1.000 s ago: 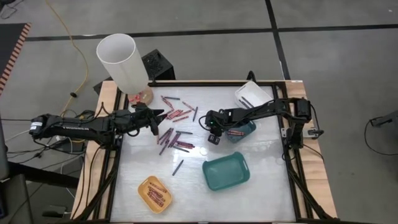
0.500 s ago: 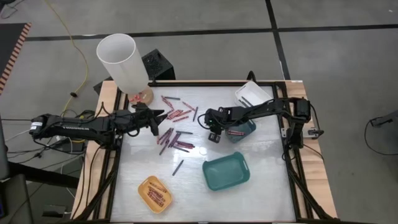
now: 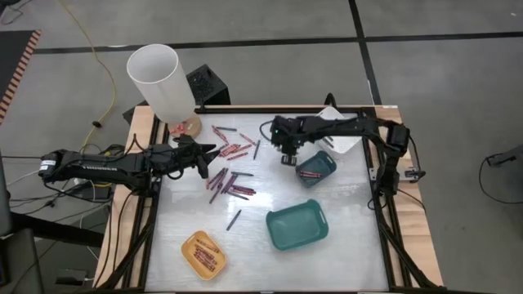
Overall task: Sort crayons
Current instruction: Put the purple crayon into the blue bin
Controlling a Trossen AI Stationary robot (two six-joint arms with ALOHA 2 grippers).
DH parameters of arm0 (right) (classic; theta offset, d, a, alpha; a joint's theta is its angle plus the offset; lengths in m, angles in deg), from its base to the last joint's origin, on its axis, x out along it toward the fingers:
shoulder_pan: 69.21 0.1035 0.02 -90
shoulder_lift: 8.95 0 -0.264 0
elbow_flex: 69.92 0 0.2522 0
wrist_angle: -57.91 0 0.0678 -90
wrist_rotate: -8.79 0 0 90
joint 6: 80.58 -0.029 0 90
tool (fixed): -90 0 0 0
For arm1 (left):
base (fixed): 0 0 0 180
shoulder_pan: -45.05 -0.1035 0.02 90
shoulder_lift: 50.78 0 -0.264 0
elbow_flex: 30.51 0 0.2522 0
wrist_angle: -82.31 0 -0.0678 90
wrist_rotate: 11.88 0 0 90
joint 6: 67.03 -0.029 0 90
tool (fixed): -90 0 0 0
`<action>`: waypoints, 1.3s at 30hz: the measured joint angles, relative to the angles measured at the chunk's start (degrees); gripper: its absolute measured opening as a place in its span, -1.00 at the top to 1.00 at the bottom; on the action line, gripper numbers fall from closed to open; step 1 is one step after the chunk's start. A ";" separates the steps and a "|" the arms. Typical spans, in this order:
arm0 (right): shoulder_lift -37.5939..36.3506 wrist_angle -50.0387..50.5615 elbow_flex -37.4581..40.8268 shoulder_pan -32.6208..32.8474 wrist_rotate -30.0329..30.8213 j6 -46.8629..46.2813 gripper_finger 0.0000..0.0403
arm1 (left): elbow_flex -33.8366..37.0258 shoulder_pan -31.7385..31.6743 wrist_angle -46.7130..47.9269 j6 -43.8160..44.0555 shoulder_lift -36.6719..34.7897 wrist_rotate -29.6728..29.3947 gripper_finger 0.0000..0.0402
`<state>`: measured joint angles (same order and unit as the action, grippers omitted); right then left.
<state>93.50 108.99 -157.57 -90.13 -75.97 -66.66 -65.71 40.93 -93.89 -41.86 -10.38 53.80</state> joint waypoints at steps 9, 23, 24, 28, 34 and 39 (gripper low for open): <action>0.02 -0.94 0.19 -4.84 -2.10 0.19 -0.19 | -0.01 0.00 0.21 -0.48 0.00 -0.02 0.25; 7.43 -1.17 -0.14 -7.22 -4.08 2.53 -0.12 | -0.03 0.00 0.17 -0.92 -0.02 -0.11 0.25; 7.87 -0.75 -0.27 -7.40 -4.09 2.53 -0.12 | -0.03 0.00 0.22 -0.90 -0.02 -0.11 0.25; 8.97 1.45 -0.46 -7.78 -4.91 2.47 -0.05 | -0.03 0.00 0.21 -0.87 -0.02 -0.13 0.25; 8.76 2.12 -0.35 -7.77 -5.16 0.06 0.38 | -0.03 0.00 0.22 -0.79 -0.02 -0.11 0.25; 8.65 2.59 -0.27 -7.56 -5.01 -2.55 0.81 | -0.03 0.00 0.21 -0.51 -0.02 -0.09 0.25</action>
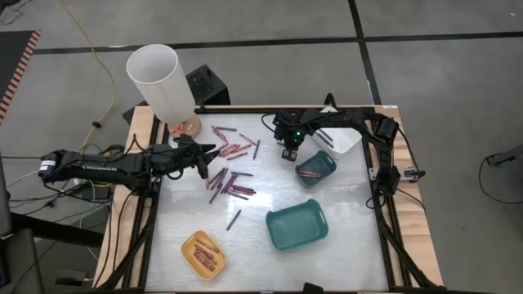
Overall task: Sort crayons
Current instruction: Put the purple crayon into the blue bin
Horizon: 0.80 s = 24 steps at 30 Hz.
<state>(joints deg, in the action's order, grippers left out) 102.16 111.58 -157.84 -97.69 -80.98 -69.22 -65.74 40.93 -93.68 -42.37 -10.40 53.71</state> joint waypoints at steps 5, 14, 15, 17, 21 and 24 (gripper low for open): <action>0.04 -0.01 -0.27 0.47 0.15 -3.44 0.96 | 0.00 0.00 0.01 0.01 0.00 0.00 0.25; -3.86 1.62 -6.17 4.72 0.99 -3.57 0.99 | 0.00 0.00 0.01 0.01 0.00 0.04 0.25; -5.16 1.96 -6.64 5.38 1.49 -3.59 0.99 | 0.00 0.00 -0.01 0.01 0.00 0.04 0.25; -7.23 2.90 -6.89 6.85 1.71 -3.96 0.99 | 0.00 0.00 -0.01 0.01 0.00 0.03 0.25; -12.65 6.93 -6.80 10.91 1.55 -6.09 0.99 | 0.00 0.00 -0.02 0.01 0.00 0.33 0.25; -16.98 12.47 -7.00 15.46 1.46 -8.58 1.00 | 0.00 0.01 -0.01 0.01 0.00 1.77 0.25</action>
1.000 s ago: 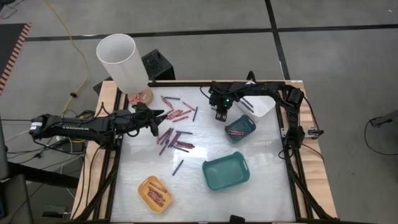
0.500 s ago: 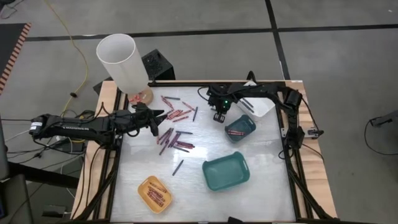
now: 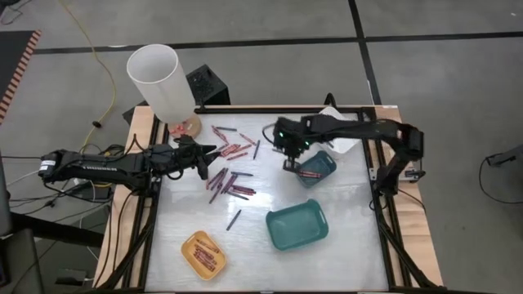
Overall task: Sort crayons
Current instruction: Put the purple crayon into the blue bin
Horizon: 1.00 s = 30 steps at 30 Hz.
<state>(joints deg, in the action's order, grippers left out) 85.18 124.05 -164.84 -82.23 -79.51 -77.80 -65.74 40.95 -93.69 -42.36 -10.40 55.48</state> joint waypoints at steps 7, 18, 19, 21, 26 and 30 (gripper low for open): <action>-5.14 6.75 0.03 14.12 -0.17 -7.04 1.00 | 0.00 0.01 -0.02 -0.39 0.01 0.85 0.25; -1.97 4.74 3.38 30.83 -0.80 -13.17 1.00 | 0.00 0.01 0.04 -0.05 0.00 1.94 0.25; -1.74 3.95 3.95 31.75 -0.76 -13.63 1.00 | 0.00 0.01 0.03 0.04 0.00 1.94 0.25; -1.07 2.43 4.81 33.12 -0.54 -14.48 1.00 | 0.00 0.01 0.11 0.07 0.01 1.93 0.25; -0.99 -5.68 10.02 34.36 -1.30 -16.46 1.00 | 0.00 0.01 0.04 0.04 0.00 1.92 0.25; -0.99 -9.09 13.59 34.19 -1.60 -17.91 1.00 | 0.02 0.01 0.20 0.40 0.00 1.92 0.25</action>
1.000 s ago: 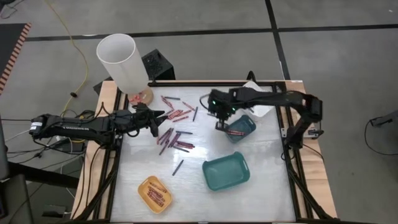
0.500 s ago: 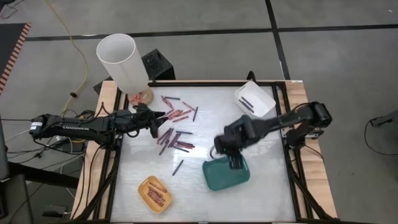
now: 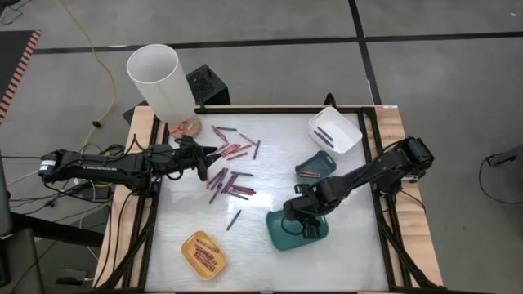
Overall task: Sort crayons
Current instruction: Put the purple crayon into the blue bin
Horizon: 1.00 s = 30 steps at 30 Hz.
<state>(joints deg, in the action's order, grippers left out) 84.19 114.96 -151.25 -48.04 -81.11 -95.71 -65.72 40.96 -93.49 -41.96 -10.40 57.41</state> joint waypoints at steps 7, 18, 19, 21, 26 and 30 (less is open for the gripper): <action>-0.04 -7.68 6.23 0.11 -0.26 -1.84 0.99 | 0.00 0.00 0.02 0.06 0.01 0.00 0.25; -0.02 -11.38 11.39 -0.44 -0.22 -1.97 0.98 | 0.00 0.00 0.26 0.06 0.01 0.00 0.25; -0.02 -11.23 11.41 -0.44 -0.24 -1.97 0.98 | 0.00 0.00 0.24 0.06 0.00 0.00 0.25; -0.02 -11.27 11.37 -0.58 -0.20 -1.96 0.98 | 0.00 0.00 0.24 0.05 0.00 -0.04 0.25; -0.02 -11.35 11.06 -1.12 0.00 -1.92 0.89 | 0.00 0.00 0.24 0.02 0.02 -0.13 0.25; -0.02 -12.18 11.06 -1.69 0.12 -1.92 0.71 | 0.00 0.00 0.24 -0.34 0.01 -0.13 0.25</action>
<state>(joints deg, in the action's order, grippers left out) 84.17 102.78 -140.19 -49.73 -80.99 -97.63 -65.72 40.96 -93.25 -42.30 -10.38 57.28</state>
